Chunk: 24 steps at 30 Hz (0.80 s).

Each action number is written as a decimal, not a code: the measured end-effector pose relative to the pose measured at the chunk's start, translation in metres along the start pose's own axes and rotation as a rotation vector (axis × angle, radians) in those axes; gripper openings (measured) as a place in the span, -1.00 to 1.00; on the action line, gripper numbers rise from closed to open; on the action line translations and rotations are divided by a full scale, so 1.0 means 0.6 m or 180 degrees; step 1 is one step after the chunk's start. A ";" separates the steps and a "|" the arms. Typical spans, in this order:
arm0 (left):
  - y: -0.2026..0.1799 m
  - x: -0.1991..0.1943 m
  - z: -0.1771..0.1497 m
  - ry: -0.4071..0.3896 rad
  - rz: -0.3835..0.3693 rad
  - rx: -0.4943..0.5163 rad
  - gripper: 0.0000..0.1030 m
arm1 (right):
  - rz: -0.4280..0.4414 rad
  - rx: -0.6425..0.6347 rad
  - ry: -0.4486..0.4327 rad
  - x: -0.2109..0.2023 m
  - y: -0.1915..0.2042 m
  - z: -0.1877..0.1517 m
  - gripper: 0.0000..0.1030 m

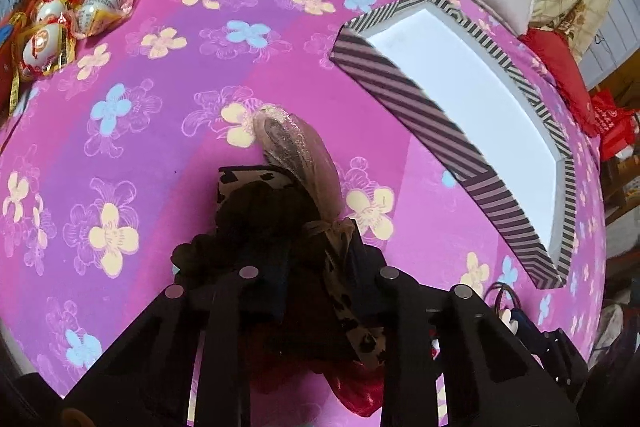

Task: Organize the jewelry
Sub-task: 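Grasp the brown scrunchie with leopard bow using the left gripper, then carry the brown scrunchie into the tray and open the left gripper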

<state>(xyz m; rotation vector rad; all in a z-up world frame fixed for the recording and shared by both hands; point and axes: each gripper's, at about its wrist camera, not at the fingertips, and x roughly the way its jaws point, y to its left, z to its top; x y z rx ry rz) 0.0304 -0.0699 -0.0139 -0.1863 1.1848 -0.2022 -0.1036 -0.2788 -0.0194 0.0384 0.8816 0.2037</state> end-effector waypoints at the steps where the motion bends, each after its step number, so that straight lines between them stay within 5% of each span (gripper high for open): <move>1: -0.003 -0.007 -0.001 -0.0046 -0.0005 0.0039 -0.63 | -0.0001 0.0005 -0.0033 -0.007 0.000 0.001 -0.32; 24: -0.014 -0.172 0.024 -0.0498 -0.0470 0.0206 -0.64 | 0.0108 0.0167 -0.0526 -0.118 0.000 0.056 -0.32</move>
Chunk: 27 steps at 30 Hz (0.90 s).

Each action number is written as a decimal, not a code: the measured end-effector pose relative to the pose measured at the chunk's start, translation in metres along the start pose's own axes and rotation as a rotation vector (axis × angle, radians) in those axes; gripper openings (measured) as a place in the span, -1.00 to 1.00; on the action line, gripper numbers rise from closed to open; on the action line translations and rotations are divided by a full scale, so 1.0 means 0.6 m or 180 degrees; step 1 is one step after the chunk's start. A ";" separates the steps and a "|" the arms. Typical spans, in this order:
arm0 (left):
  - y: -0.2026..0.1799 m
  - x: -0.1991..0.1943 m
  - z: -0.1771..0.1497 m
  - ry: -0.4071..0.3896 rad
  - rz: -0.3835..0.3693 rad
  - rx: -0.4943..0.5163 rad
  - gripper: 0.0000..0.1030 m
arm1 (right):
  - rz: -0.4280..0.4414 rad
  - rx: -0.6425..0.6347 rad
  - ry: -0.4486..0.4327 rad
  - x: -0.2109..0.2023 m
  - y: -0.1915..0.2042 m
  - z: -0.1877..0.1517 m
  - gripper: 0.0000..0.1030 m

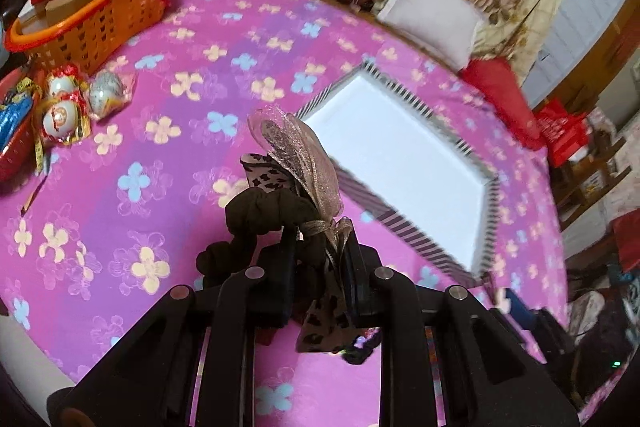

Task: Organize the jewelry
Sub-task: 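Carry the brown scrunchie into the tray and open the left gripper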

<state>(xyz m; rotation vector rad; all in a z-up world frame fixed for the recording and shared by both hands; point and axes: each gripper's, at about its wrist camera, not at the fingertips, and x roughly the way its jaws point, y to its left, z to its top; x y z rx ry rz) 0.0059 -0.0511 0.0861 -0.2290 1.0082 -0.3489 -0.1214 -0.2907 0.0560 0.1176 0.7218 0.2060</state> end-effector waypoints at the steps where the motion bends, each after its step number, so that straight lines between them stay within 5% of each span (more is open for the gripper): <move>1: -0.002 -0.003 0.001 -0.0021 0.0021 0.0023 -0.64 | 0.0001 0.0002 0.0009 0.000 0.001 0.001 -0.32; 13: -0.042 -0.026 0.000 -0.0106 0.0122 0.0302 -0.64 | -0.0087 0.0009 -0.0023 -0.009 -0.014 0.013 -0.32; 27: -0.139 0.044 0.015 -0.0202 0.0473 0.0896 -0.64 | -0.0341 0.0128 -0.0033 0.012 -0.088 0.066 -0.32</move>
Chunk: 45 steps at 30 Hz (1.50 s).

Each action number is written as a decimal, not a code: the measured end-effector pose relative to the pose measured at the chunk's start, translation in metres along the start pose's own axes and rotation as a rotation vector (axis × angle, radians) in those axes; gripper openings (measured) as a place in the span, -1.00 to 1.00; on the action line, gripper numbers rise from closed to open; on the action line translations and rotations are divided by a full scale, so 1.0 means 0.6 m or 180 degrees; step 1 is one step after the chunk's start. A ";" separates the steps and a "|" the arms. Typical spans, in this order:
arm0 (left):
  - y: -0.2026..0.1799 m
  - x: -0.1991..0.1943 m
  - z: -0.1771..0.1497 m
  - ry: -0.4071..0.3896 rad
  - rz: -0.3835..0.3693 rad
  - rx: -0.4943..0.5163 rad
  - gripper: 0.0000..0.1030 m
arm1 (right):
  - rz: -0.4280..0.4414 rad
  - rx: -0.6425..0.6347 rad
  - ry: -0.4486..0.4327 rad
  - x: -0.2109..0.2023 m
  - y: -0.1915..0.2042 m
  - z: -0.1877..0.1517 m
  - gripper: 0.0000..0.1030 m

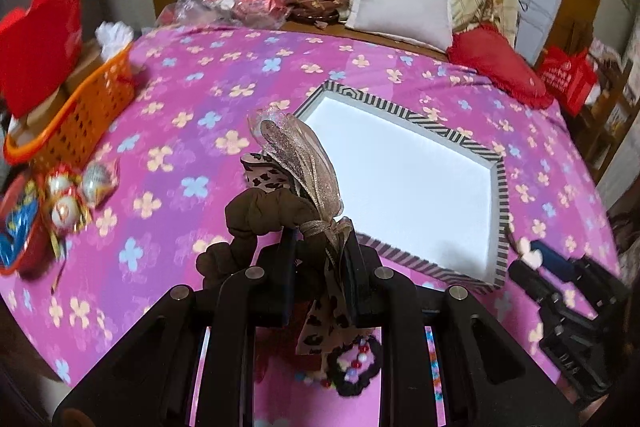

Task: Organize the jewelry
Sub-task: 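Carry the brown scrunchie into the tray and open the left gripper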

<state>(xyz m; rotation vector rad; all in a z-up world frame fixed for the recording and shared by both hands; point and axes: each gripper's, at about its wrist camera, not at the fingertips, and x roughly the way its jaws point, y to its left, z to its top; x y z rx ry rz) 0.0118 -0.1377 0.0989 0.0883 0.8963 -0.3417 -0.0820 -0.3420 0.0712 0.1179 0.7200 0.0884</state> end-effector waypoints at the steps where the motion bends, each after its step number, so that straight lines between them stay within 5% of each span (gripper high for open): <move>1: -0.008 0.006 0.004 -0.0003 0.0017 0.0044 -0.64 | -0.0010 0.0018 -0.0003 0.003 -0.007 0.005 -0.32; 15: -0.064 0.098 0.059 0.0064 0.0161 0.0238 -0.64 | -0.0115 0.0197 0.0107 0.071 -0.072 0.049 -0.32; 35: -0.059 0.280 0.067 0.0543 0.0264 0.0087 -0.62 | -0.0238 0.0383 0.0754 0.224 -0.125 0.025 -0.32; 39: -0.061 0.296 0.063 0.0633 0.0239 0.0085 -0.42 | -0.0237 0.0366 0.0803 0.226 -0.118 0.025 -0.32; 42: -0.061 0.300 0.060 0.0645 0.0241 0.0071 -0.25 | -0.0162 0.0444 0.0727 0.216 -0.120 0.024 0.02; 45: -0.059 0.296 0.060 0.0645 0.0179 0.0028 0.08 | -0.0128 0.0521 0.0682 0.206 -0.124 0.023 0.05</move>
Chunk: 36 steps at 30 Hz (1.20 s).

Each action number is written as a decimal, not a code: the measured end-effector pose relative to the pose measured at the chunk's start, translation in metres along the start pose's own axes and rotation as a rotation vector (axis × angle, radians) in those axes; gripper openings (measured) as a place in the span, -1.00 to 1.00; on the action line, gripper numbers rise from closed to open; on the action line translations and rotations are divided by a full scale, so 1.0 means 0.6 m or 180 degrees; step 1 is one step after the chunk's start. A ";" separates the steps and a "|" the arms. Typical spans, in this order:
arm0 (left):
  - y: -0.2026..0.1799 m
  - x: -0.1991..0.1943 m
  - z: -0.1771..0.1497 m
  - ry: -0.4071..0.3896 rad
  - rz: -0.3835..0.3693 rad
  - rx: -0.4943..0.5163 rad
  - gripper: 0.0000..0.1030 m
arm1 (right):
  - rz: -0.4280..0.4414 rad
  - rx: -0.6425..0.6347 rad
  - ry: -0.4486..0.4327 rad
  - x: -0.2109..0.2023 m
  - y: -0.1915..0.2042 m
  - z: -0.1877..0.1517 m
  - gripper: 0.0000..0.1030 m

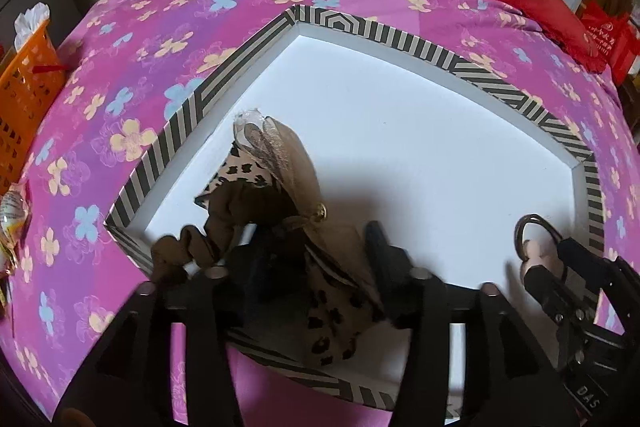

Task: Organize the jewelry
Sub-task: 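Carry the brown scrunchie into the tray and open the left gripper, then move the left gripper back to the red satin bow clip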

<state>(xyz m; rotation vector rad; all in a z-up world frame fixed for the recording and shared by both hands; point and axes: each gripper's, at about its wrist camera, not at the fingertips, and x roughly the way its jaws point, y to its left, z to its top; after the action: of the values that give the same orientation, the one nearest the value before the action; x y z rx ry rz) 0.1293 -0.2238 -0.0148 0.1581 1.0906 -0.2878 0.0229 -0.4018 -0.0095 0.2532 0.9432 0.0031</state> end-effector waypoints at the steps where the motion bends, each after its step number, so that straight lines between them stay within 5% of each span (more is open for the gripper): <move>1: 0.002 -0.004 0.000 -0.0021 -0.0025 -0.0012 0.14 | 0.0018 0.0017 -0.0011 -0.005 -0.001 -0.002 0.05; 15: 0.017 -0.108 -0.036 -0.0358 -0.0022 -0.0015 0.23 | -0.0011 -0.0027 -0.0403 -0.107 0.030 -0.045 0.25; 36: 0.062 -0.254 -0.218 -0.0663 0.0056 0.0005 0.23 | 0.0137 -0.0236 -0.0469 -0.193 0.130 -0.159 0.25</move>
<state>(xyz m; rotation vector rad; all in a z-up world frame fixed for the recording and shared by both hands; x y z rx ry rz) -0.0360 -0.1303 0.0607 0.1358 0.8821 -0.2830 -0.1134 -0.3187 0.0464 0.2022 0.7893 0.0582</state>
